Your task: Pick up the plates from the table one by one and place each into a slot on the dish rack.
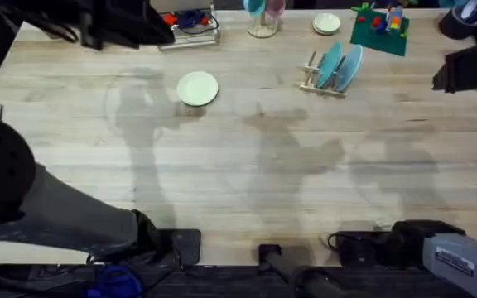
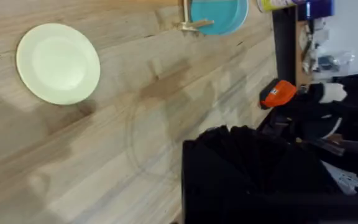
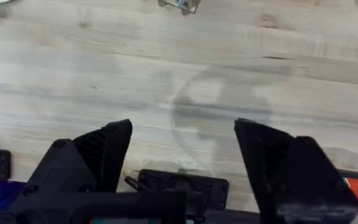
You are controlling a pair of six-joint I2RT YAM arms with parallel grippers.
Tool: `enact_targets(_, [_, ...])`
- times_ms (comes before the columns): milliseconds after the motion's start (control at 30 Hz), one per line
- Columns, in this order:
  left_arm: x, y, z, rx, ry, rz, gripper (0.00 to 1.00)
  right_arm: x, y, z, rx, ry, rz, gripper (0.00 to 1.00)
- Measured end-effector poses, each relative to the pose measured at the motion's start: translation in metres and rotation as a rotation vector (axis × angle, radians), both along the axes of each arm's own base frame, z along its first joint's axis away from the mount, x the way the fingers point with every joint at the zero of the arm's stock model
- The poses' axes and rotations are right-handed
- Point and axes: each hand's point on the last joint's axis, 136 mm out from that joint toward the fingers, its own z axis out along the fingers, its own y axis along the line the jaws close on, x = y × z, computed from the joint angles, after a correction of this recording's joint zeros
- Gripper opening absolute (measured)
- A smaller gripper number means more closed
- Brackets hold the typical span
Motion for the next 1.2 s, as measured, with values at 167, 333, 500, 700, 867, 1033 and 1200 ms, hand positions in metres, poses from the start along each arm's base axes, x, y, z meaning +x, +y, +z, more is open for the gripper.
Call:
enact_targets(167, [0.003, 0.006, -0.036, -0.043, 0.078, 0.012, 0.043, 0.0, 0.0, 0.0, 0.0, 0.0, 0.0, 0.994])
enact_targets(333, [0.009, 0.015, -0.063, -0.078, 0.129, 0.018, 0.042, 0.0, 0.0, 0.0, 0.0, 0.0, 0.0, 0.994])
enact_targets(500, [0.02, 0.021, -0.085, -0.09, 0.143, 0.016, 0.042, 0.0, 0.0, 0.0, 0.0, 0.0, 0.0, 0.995])
enact_targets(700, [0.032, 0.025, -0.115, -0.109, 0.178, 0.013, 0.043, 0.0, 0.0, 0.0, 0.001, 0.0, -0.001, 0.995])
enact_targets(867, [0.04, 0.028, -0.141, -0.118, 0.201, 0.013, 0.042, 0.0, 0.0, 0.0, 0.001, 0.0, -0.001, 0.995])
enact_targets(1033, [0.047, 0.031, -0.162, -0.123, 0.208, 0.012, 0.042, 0.0, 0.0, 0.0, 0.001, 0.0, -0.001, 0.995])
enact_targets(1200, [0.059, 0.036, -0.178, -0.103, 0.17, 0.023, 0.041, 0.0, 0.0, 0.0, 0.001, 0.0, -0.001, 0.995])
